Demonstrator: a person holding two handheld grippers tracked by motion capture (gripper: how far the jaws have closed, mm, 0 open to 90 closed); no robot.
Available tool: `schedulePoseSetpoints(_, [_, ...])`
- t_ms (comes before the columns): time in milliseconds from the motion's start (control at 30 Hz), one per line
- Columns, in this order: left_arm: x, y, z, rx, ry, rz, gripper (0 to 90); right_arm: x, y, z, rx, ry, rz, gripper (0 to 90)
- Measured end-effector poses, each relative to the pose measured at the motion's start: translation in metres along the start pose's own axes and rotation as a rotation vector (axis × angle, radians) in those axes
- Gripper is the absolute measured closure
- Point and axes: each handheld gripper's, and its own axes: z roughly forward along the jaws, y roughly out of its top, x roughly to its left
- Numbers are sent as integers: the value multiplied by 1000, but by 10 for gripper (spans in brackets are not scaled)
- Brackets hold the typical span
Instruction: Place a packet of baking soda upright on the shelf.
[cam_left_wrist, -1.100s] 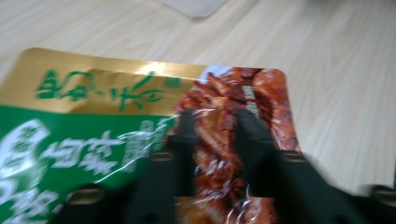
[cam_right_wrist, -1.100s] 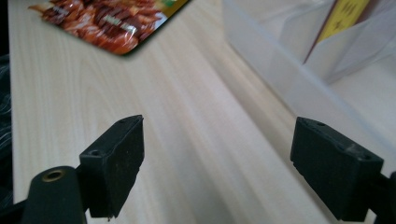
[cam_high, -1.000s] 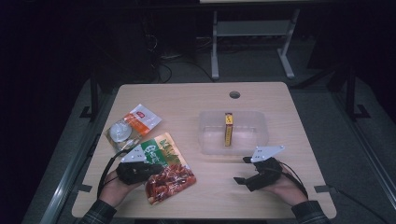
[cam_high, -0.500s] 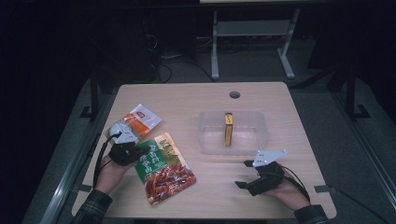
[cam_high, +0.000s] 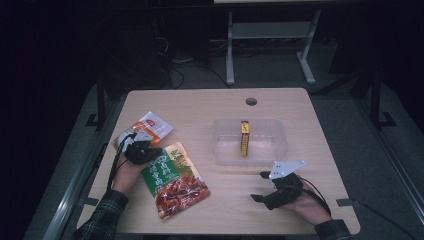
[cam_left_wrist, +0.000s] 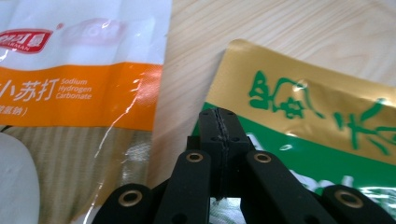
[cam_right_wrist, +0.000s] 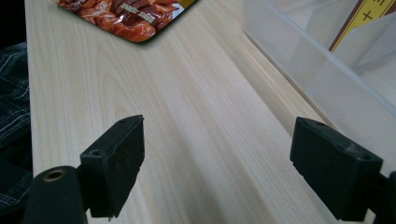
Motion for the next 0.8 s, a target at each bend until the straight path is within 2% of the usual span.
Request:
schedulePoseSetpoints(167, [2,-1,7,15,-9,-1,900,0,0,0,-2,2,-4,181])
schedulePoseSetpoints(267, [0,-1,12,38,-4,21,900,0,1,0,-1,2,-6,181])
schedulePoseSetpoints(333, [0,0,12,35,-7,20,900,1,1,0,0,3,-4,181])
schedulePoseSetpoints(367, [0,2,13,48,-12,22,900,1,1,0,1,2,0,181])
schedulePoseSetpoints(467, [-4,6,18,43,-24,24,900,2,2,1,1,1,-6,181])
schedulePoseSetpoints(567, [-11,13,23,46,-30,58,900,2,2,1,1,-2,-9,182])
schedulePoseSetpoints(600, [-11,13,23,46,-30,58,900,2,2,1,-1,-5,-18,181])
schedulePoseSetpoints(633, [-15,14,26,37,-49,51,900,2,2,1,-1,-6,-17,182])
schedulePoseSetpoints(800, [-21,18,29,40,-79,58,900,2,2,1,0,-3,-10,182])
